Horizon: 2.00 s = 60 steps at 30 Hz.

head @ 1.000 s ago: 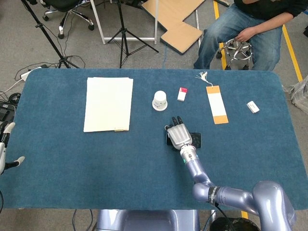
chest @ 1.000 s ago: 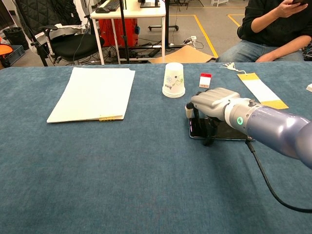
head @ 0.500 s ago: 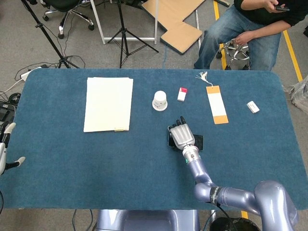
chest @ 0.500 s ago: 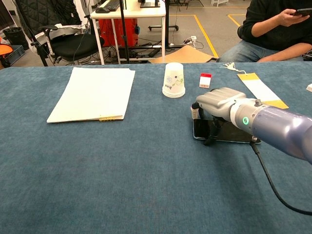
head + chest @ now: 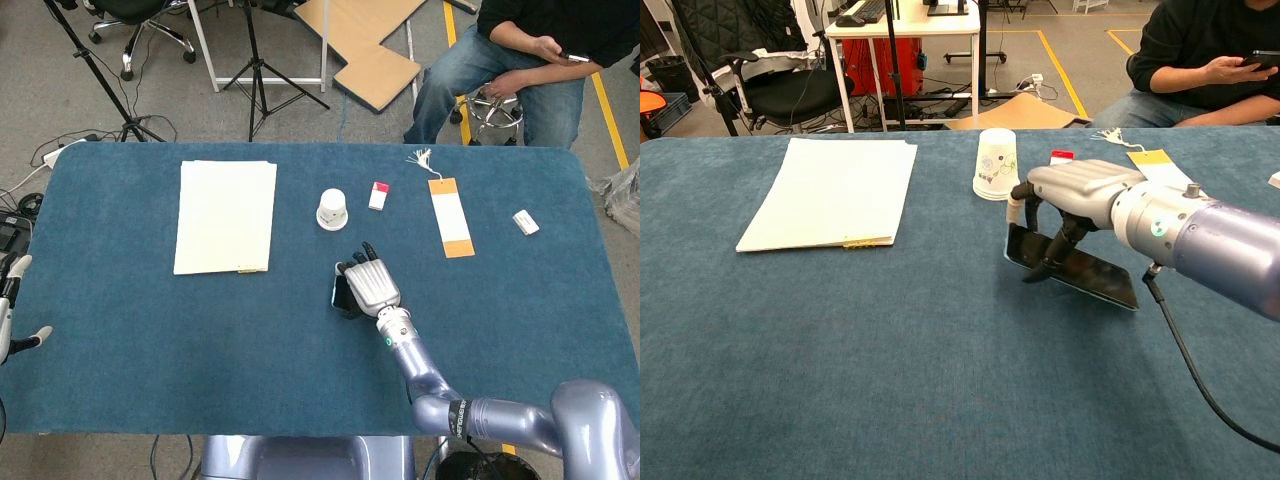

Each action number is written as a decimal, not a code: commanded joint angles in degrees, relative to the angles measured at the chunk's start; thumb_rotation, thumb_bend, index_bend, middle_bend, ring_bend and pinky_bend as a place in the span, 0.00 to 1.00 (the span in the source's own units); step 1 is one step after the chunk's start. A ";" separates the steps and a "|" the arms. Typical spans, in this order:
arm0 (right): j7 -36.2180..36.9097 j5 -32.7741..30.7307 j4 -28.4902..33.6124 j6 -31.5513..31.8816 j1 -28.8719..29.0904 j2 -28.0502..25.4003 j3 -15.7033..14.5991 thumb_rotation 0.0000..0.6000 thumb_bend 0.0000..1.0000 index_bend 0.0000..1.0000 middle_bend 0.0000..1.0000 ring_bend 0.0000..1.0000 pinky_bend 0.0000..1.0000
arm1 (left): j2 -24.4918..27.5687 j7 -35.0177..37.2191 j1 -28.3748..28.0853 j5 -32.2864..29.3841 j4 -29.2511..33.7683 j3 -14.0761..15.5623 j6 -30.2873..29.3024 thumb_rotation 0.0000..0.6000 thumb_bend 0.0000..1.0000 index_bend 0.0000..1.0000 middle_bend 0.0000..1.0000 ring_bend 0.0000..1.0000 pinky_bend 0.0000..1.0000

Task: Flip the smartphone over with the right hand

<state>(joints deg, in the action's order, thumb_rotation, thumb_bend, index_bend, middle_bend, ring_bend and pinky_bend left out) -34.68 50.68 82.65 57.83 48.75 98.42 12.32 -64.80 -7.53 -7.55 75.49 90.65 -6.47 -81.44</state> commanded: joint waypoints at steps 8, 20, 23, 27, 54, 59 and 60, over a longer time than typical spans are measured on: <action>21.60 9.75 8.20 -2.00 -3.27 -4.37 3.46 1.00 0.10 0.51 0.55 0.22 0.01 | 0.39 0.30 0.27 0.64 0.56 0.24 -0.50 1.00 0.00 0.00 0.00 0.00 0.00; 63.54 16.18 10.65 -17.05 -7.04 -6.88 6.33 1.00 0.12 0.51 0.54 0.20 0.06 | 0.46 0.24 0.47 1.24 0.77 0.49 -0.94 1.00 0.00 0.00 0.00 0.00 0.00; 72.29 16.48 10.46 -21.74 -7.45 -7.21 6.57 1.00 0.13 0.51 0.54 0.20 0.08 | 0.33 0.00 0.37 1.05 0.65 0.46 -0.71 1.00 0.00 0.00 0.00 0.00 0.00; 79.96 18.24 9.10 -25.97 -7.72 -7.02 6.59 1.00 0.16 0.51 0.54 0.20 0.11 | 0.18 -0.33 0.28 0.87 0.60 0.42 -0.58 1.00 0.00 0.00 0.00 0.00 0.00; 87.07 38.44 -6.88 -19.77 -8.56 -2.72 -0.88 1.00 0.17 0.04 0.00 0.00 0.00 | -0.64 -1.89 0.20 0.79 0.40 0.50 -0.77 1.00 0.00 0.00 0.00 0.00 0.00; 82.17 39.46 -9.86 -13.96 -8.88 -2.53 -1.10 1.00 0.15 0.02 0.00 0.00 0.00 | -0.77 -2.07 0.14 1.13 0.43 0.68 -0.74 1.00 0.00 0.00 0.00 0.00 0.00; 81.23 39.52 -10.11 -12.88 -8.96 -2.67 -1.06 1.00 0.14 0.02 0.00 0.00 0.00 | -0.80 -2.13 0.13 1.27 0.41 0.71 -0.82 1.00 0.00 0.00 0.00 0.00 0.00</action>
<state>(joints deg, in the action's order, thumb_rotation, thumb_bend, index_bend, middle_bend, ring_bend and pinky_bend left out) 48.09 89.70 73.56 43.36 39.97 95.75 11.44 -65.59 -9.63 -7.41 76.73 91.07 -5.78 -82.24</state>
